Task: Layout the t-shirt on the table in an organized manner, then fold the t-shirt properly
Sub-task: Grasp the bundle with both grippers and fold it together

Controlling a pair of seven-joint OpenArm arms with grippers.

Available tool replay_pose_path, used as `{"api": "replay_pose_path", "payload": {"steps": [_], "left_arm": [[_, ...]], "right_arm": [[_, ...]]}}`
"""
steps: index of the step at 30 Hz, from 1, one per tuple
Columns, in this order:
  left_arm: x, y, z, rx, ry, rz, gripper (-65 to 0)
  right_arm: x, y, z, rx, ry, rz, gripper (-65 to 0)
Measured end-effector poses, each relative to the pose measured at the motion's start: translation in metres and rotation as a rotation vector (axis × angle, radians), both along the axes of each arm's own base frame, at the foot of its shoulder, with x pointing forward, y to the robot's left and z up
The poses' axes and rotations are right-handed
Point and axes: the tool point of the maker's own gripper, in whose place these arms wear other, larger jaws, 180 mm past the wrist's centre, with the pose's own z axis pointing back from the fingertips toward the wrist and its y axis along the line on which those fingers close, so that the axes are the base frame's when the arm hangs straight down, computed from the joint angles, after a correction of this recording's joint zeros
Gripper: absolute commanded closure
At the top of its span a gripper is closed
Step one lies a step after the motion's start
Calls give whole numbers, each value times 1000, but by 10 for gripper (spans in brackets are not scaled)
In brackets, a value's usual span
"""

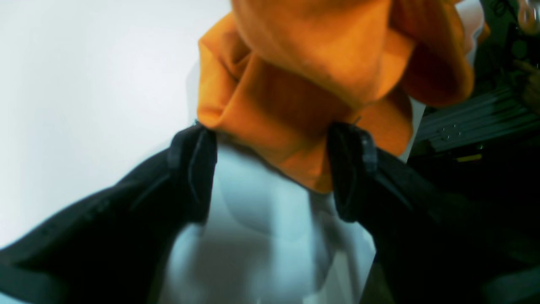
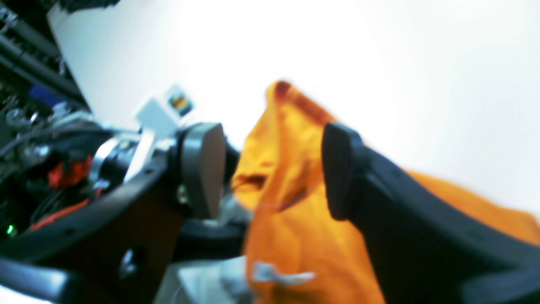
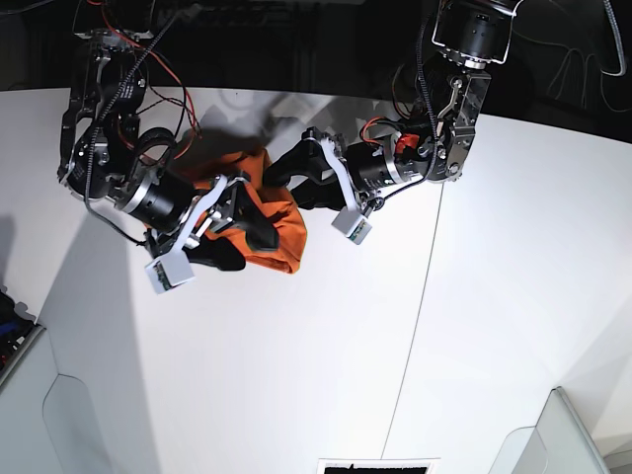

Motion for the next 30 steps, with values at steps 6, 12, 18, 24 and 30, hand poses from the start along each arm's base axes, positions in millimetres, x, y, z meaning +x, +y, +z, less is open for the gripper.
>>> {"api": "replay_pose_path", "payload": {"steps": [6,12,18,24,30], "left_arm": [[-1,0,-1,7,6,-6,-436],[-1,0,-1,9,7,-8,-436],[-1,0,-1,9,6,-8,-436],[0,0,0,5,1,-4,-436],[0,0,0,1,1,-1,-436]], "right_arm": [[35,-69,19,-74,-72,-203,-156],[28,-122,18,-99,-37,-307,0],[-1,-128,-6,-81,43,-299,0],[-22,-79,-52,-100,155,-158,0],[-37,-39,-103,-83,263,-65,0]]}}
